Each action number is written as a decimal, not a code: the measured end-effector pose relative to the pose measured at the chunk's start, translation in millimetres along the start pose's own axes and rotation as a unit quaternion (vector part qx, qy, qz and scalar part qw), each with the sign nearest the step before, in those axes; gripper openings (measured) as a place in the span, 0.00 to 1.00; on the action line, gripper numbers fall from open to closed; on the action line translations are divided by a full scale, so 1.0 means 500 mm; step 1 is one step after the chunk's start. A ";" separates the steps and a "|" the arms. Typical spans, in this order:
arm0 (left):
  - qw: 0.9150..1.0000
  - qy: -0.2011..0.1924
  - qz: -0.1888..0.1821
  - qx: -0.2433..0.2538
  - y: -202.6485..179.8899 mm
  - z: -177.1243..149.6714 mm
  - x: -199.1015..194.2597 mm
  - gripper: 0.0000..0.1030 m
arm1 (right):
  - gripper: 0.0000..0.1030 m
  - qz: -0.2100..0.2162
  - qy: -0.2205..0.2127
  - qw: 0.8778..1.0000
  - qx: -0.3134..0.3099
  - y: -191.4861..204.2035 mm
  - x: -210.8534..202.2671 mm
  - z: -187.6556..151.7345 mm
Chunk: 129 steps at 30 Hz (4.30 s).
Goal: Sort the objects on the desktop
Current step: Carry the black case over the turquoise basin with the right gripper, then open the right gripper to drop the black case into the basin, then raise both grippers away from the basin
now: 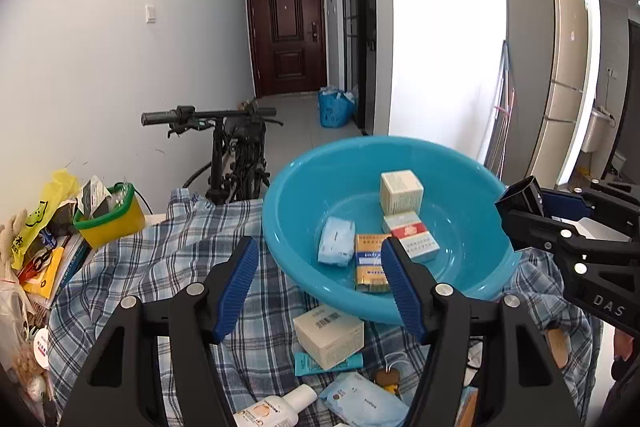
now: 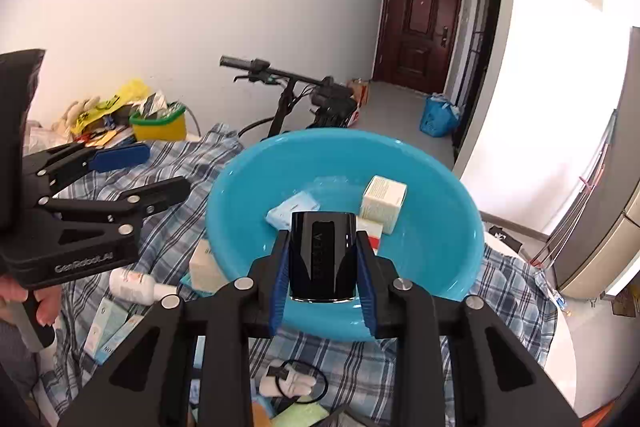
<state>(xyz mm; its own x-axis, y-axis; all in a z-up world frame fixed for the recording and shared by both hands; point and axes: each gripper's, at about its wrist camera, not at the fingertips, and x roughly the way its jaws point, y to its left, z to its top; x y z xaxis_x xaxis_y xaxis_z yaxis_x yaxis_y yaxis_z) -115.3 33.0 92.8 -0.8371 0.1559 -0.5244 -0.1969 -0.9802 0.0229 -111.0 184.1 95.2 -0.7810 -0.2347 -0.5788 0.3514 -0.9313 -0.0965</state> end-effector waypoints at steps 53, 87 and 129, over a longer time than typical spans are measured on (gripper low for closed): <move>0.990 0.140 0.013 -0.022 0.027 -0.161 0.135 0.89 | 0.28 -0.016 0.147 0.985 0.092 -0.195 0.309 0.043; 0.990 0.135 0.026 -0.031 0.025 -0.220 0.137 0.89 | 0.99 -0.011 0.002 0.990 0.141 -0.180 0.002 -0.036; 0.986 -0.163 0.036 -0.023 -0.018 -0.345 -0.222 1.00 | 1.00 -0.077 -0.158 0.979 0.101 0.010 -0.148 -0.326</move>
<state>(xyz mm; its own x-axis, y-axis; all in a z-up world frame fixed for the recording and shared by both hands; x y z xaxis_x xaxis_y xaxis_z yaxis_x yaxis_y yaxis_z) 67.2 3.4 3.9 -0.9689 0.1102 -0.2216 -0.1149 -0.9933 0.0081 32.9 242.2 5.8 -0.9485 -0.1314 -0.2882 0.1323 -0.9911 0.0165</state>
